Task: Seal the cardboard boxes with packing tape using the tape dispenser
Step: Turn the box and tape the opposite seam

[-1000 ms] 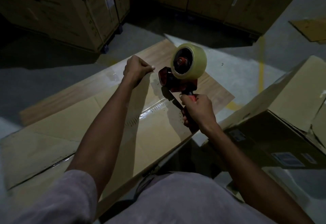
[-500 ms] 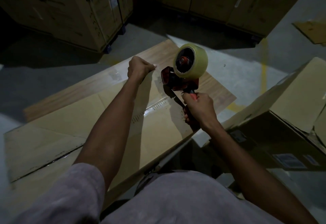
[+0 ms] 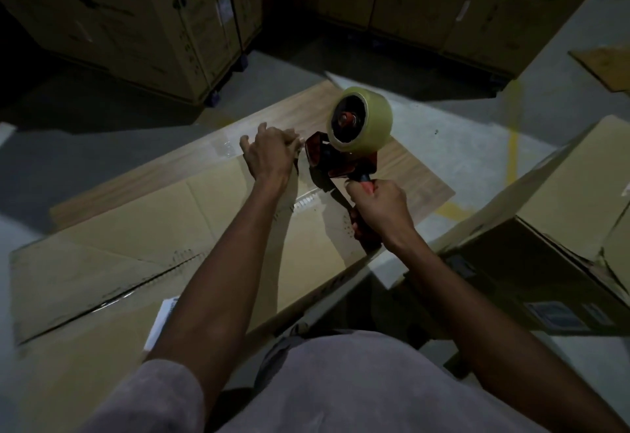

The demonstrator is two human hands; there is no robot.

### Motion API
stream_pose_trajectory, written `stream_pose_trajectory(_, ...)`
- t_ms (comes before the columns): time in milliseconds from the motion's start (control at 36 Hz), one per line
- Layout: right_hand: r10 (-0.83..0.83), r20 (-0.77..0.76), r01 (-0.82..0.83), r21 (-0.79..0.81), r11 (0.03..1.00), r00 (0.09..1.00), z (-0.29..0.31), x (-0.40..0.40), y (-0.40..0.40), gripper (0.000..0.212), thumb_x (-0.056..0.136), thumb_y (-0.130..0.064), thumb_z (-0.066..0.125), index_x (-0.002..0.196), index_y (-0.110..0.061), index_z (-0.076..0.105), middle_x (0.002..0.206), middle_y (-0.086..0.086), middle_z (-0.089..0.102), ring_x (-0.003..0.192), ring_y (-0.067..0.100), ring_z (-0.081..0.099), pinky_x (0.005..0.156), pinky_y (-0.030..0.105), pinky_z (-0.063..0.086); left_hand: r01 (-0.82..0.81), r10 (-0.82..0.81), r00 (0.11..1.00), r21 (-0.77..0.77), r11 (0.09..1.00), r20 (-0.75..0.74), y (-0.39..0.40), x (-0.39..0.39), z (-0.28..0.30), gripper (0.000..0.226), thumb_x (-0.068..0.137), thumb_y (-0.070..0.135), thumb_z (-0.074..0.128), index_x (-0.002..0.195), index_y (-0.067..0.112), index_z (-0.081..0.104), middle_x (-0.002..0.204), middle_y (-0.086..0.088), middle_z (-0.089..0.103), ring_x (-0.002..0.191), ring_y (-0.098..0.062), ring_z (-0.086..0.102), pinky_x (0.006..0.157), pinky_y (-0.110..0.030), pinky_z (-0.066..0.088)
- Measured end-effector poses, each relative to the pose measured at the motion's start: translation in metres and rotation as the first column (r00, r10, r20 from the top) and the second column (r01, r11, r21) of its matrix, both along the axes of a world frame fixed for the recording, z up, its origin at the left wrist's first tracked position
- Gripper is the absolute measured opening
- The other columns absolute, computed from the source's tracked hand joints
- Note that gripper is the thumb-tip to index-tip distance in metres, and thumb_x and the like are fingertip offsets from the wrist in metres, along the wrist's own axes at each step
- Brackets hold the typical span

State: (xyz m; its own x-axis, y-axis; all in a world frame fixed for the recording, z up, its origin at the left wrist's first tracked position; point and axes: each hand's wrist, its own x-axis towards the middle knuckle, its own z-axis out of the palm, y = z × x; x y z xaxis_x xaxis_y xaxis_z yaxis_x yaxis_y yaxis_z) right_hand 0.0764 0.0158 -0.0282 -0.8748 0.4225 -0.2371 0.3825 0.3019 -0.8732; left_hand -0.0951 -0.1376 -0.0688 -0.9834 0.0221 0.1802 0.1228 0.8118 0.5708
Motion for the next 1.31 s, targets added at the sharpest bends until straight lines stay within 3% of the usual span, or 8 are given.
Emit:
stream_pose_trajectory(83,0.030,0.016,-0.033,0.177,0.984,0.999,0.004,-0.004,0.010,0.046,0.091,-0.047,0.062,0.073,-0.005,0.066,0.067,0.016,0.070,0.065,0.034,0.069,0.065,0.048,0.060,-0.007,0.007,0.999,-0.017,1.000,0.038,0.003,-0.001,0.003,0.024,0.095,0.042,0.066,0.112,0.031,0.078,0.126,0.000,0.071,0.143,-0.017,0.043,0.120,-0.046,0.009)
stream_pose_trajectory(222,0.115,-0.009,-0.109,0.255,0.961,0.993,0.008,-0.005,0.015,0.044,0.088,-0.053,0.058,0.078,-0.011,0.065,0.066,0.013,0.068,0.049,0.022,0.065,0.047,0.040,0.058,0.004,-0.002,0.999,-0.031,1.000,0.047,0.003,0.000,0.002,0.027,0.098,0.045,0.061,0.115,0.031,0.076,0.131,0.000,0.068,0.145,-0.018,0.040,0.122,-0.050,0.003)
stream_pose_trajectory(333,0.143,0.013,-0.140,0.307,0.941,0.990,0.007,0.003,0.018,0.042,0.094,-0.047,0.059,0.077,-0.008,0.064,0.067,0.014,0.068,0.054,0.026,0.066,0.054,0.044,0.058,0.019,-0.019,0.998,-0.002,1.000,0.066,0.002,0.001,0.003,0.028,0.098,0.048,0.060,0.114,0.032,0.077,0.131,-0.001,0.067,0.146,-0.016,0.038,0.123,-0.051,0.002)
stream_pose_trajectory(556,0.068,0.025,-0.071,0.225,0.972,0.997,-0.010,0.042,0.020,0.035,0.096,-0.044,0.062,0.079,-0.013,0.061,0.066,0.012,0.066,0.043,0.012,0.060,0.038,0.022,0.045,-0.005,0.003,1.000,-0.076,0.997,-0.030,0.005,0.009,0.007,0.024,0.095,0.044,0.065,0.110,0.031,0.079,0.124,-0.011,0.070,0.140,-0.023,0.047,0.121,-0.054,0.010)
stream_pose_trajectory(722,0.011,0.027,-0.016,0.199,0.980,1.000,-0.013,0.045,0.013,0.045,0.082,-0.062,0.054,0.081,-0.017,0.063,0.065,0.006,0.068,0.045,0.013,0.064,0.038,0.024,0.047,0.056,-0.057,0.998,-0.098,0.994,-0.007,0.004,0.012,0.008,0.031,0.100,0.042,0.060,0.122,0.025,0.074,0.131,-0.004,0.068,0.144,-0.020,0.042,0.124,-0.050,0.006)
stream_pose_trajectory(944,0.006,0.050,-0.020,0.283,0.959,0.999,-0.017,0.044,0.013,0.034,0.093,-0.050,0.059,0.082,-0.019,0.064,0.072,0.006,0.070,0.057,0.020,0.067,0.048,0.033,0.055,0.167,-0.152,0.985,-0.222,0.961,0.085,0.007,0.031,0.012,0.034,0.104,0.045,0.049,0.124,0.029,0.072,0.150,-0.004,0.053,0.150,-0.015,0.030,0.125,-0.047,-0.005)
stream_pose_trajectory(1056,0.017,0.044,-0.029,0.283,0.959,0.999,-0.018,0.043,0.013,0.034,0.092,-0.051,0.057,0.082,-0.018,0.063,0.072,0.008,0.070,0.061,0.025,0.068,0.054,0.042,0.058,0.130,-0.109,0.987,-0.176,0.976,0.122,0.005,0.049,0.013,0.035,0.103,0.044,0.052,0.122,0.024,0.073,0.143,-0.012,0.058,0.149,-0.020,0.033,0.125,-0.047,-0.002)
stream_pose_trajectory(1306,0.082,0.029,-0.086,0.227,0.970,0.996,-0.011,0.046,0.017,0.036,0.086,-0.050,0.054,0.076,-0.018,0.066,0.061,0.004,0.069,0.046,0.012,0.065,0.042,0.029,0.051,-0.030,0.046,0.990,-0.115,0.993,0.133,0.013,0.072,0.027,0.031,0.101,0.044,0.055,0.117,0.024,0.074,0.133,-0.010,0.064,0.142,-0.019,0.043,0.125,-0.051,-0.001)
